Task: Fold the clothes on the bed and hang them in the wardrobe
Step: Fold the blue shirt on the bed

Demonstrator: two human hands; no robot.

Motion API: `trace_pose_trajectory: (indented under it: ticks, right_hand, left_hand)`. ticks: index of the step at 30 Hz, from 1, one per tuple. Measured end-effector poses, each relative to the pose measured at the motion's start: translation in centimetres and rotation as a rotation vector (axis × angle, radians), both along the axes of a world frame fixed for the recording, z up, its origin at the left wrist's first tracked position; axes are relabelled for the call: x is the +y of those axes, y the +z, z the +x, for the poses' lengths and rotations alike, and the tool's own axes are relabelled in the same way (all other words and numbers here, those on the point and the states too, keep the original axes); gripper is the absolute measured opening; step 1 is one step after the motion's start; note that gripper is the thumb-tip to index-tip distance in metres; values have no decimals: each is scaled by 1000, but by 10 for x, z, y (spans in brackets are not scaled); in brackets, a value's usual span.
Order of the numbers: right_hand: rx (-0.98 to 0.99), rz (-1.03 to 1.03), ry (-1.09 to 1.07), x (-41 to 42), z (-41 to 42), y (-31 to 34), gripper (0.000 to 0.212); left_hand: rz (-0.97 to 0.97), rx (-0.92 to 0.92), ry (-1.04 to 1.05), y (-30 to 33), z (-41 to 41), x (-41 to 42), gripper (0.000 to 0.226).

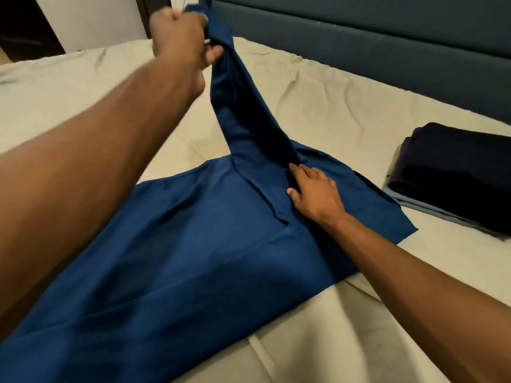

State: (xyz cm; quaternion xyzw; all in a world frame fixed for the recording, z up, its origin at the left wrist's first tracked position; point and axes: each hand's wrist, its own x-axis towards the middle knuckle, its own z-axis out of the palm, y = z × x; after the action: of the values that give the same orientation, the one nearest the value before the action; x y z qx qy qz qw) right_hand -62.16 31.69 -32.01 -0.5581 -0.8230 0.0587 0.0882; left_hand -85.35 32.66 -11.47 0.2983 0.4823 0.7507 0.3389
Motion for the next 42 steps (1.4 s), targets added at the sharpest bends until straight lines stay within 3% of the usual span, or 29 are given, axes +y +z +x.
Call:
trace_pose_trajectory:
  ticks: [2, 4, 6, 8, 10, 14, 16, 18, 19, 22, 26, 29, 31, 35, 37, 40, 42]
  right_hand:
    - [120, 110, 9, -20, -3, -1, 47]
    - [495, 16, -49, -38, -7, 1, 29]
    - [1088, -395, -220, -51, -12, 10, 34]
    - [1459, -799, -343, -57, -12, 15, 54]
    - [1632, -991, -386, -59, -11, 13, 65]
    - [1855, -989, -399, -56, -13, 12, 67]
    - [1799, -931, -455, -53, -15, 18, 54]
    - [1592, -855, -593, -51, -17, 20, 32]
    - [1495, -821, -652, -50, -17, 19, 22]
    - [1407, -782, -691, -50, -16, 19, 12]
    - [1547, -762, -677, -55, -6, 30, 16]
    - [1744, -820, -612, -66, 5, 36, 13]
    - [1749, -882, -584, -79, 11, 33, 18]
    - [1610, -985, -631, -99, 19, 17, 11]
    - [1592, -963, -662, -98, 20, 16, 13]
    - [1548, -912, -668, -94, 17, 21, 16]
    - [1503, -887, -685, -92, 15, 23, 17]
  left_hand:
    - [-38, -84, -14, -6, 13, -17, 9]
    - [-26, -166, -42, -7, 23, -41, 9]
    - [59, -273, -79, -8, 36, -82, 12]
    - [141, -385, -112, -20, 49, -135, 8]
    - [103, -440, -29, -45, 62, -199, 14]
    - [-131, -462, 120, -123, 76, -293, 19]
    - [-309, -528, 179, -160, 71, -312, 36]
    - [-461, -588, 203, -181, 66, -317, 20]
    - [-543, -564, 188, -186, 64, -317, 14]
    - [-689, -448, 104, -194, 58, -309, 29]
    - [-603, -95, 53, -171, 38, -301, 7]
    - [-425, 226, 97, -152, 13, -314, 8]
    - [-411, 333, 87, -156, -9, -334, 11]
    - [-651, 276, 72, -199, -48, -371, 30]
    - [-662, 122, 27, -203, -52, -375, 12]
    - [-660, 53, -95, -201, -52, -364, 43]
    - [-669, 60, -77, -196, -51, -351, 34]
